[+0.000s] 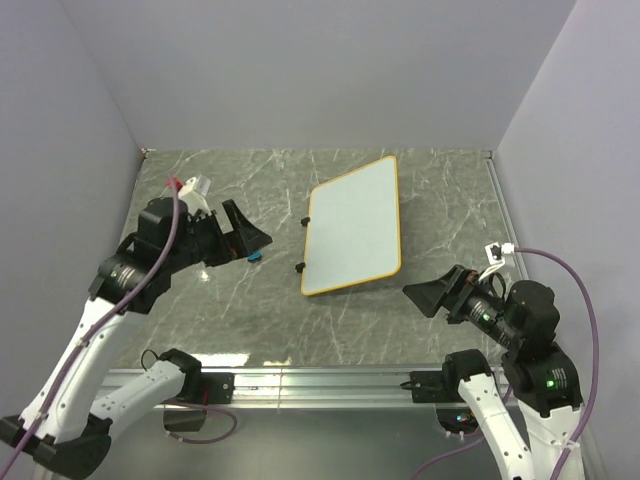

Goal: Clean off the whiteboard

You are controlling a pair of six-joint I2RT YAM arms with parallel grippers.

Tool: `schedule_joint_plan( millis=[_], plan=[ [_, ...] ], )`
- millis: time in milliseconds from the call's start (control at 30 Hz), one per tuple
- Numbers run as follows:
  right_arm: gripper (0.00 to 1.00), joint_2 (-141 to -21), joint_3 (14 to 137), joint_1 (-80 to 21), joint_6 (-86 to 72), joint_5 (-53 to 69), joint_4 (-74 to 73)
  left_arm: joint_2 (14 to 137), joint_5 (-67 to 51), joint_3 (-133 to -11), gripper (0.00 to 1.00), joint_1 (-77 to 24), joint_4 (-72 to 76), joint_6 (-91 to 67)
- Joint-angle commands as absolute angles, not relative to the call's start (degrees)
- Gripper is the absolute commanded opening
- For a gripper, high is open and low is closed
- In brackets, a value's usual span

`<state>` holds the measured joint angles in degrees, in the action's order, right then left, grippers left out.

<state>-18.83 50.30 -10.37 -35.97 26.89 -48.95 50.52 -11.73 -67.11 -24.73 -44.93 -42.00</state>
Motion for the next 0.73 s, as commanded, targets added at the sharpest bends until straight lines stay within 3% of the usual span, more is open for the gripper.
schedule_joint_plan(
  millis=[0,700],
  plan=[
    [1.00,-17.76,50.89,-10.72,-35.51,28.21,-51.41,46.50,-15.64,-67.06,0.99,-24.96,-43.95,-44.12],
    [1.00,-13.01,54.93,-10.72,-32.26,23.39,-61.00,43.50,-8.97,-71.63,1.00,-24.96,-47.73,-40.70]
  ],
)
